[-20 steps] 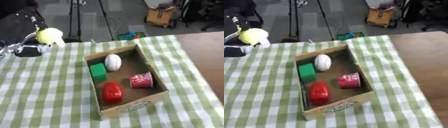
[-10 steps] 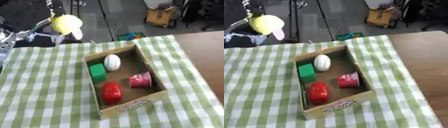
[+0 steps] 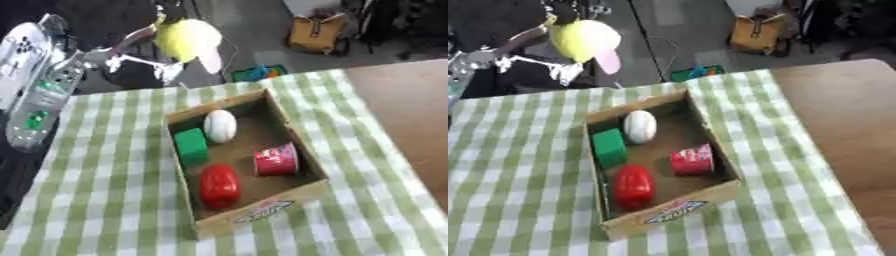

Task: Pick up objects on the table and place them in the box.

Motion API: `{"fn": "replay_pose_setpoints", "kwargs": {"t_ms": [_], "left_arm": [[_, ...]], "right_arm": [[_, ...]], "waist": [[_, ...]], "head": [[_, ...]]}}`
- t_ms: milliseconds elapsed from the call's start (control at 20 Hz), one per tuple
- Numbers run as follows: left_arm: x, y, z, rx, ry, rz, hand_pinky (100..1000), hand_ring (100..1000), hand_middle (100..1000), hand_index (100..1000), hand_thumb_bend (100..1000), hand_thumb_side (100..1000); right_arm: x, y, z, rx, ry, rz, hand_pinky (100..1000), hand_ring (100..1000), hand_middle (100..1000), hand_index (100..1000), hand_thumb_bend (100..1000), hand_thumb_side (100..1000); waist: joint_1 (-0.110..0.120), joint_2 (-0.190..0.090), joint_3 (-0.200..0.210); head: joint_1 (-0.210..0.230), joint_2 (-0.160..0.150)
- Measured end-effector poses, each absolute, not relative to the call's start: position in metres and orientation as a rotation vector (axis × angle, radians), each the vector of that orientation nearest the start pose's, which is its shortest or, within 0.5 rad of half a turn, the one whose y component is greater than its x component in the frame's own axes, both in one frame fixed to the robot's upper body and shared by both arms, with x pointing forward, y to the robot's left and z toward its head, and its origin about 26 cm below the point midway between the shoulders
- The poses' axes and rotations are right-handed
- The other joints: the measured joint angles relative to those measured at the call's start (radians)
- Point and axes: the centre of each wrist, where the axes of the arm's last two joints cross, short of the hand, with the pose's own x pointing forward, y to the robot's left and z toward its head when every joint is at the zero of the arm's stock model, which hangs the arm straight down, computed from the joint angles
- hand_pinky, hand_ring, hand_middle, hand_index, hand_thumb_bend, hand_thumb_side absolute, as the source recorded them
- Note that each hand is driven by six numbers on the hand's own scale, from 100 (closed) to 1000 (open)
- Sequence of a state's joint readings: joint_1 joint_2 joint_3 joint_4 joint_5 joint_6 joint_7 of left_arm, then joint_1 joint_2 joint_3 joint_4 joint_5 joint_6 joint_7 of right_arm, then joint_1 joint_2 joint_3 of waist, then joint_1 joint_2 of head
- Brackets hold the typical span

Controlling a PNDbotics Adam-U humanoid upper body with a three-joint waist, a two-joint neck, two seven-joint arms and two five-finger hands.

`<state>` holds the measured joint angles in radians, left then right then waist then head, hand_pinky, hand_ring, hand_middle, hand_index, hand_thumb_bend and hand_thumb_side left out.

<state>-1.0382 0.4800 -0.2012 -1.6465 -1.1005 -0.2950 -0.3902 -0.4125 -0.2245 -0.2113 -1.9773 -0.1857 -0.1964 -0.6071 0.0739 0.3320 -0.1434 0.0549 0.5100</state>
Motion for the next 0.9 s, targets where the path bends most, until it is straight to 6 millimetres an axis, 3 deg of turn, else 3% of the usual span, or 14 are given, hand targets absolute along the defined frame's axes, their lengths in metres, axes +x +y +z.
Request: {"fn": "replay_pose_setpoints", "kwargs": {"t_ms": [450,900], "left_arm": [[0.377,0.158,0.360,-1.475,2.117,1.877,1000,750,568,671,100,486],[0.400,0.138,0.329,-1.407,2.112,1.978,1000,750,572,685,100,555]], "right_arm": [[0.310,-0.286,0.231,-0.227,-2.506,-0.747,584,621,519,769,100,426],[0.311,-0.284,0.234,-0.202,-2.514,-0.740,585,622,519,770,100,425]], "waist": [[0.002,0.000,-0.008],[0.001,0.009,-0.016]], "head": [[0.007,0.000],[0.012,-0.001]]}}
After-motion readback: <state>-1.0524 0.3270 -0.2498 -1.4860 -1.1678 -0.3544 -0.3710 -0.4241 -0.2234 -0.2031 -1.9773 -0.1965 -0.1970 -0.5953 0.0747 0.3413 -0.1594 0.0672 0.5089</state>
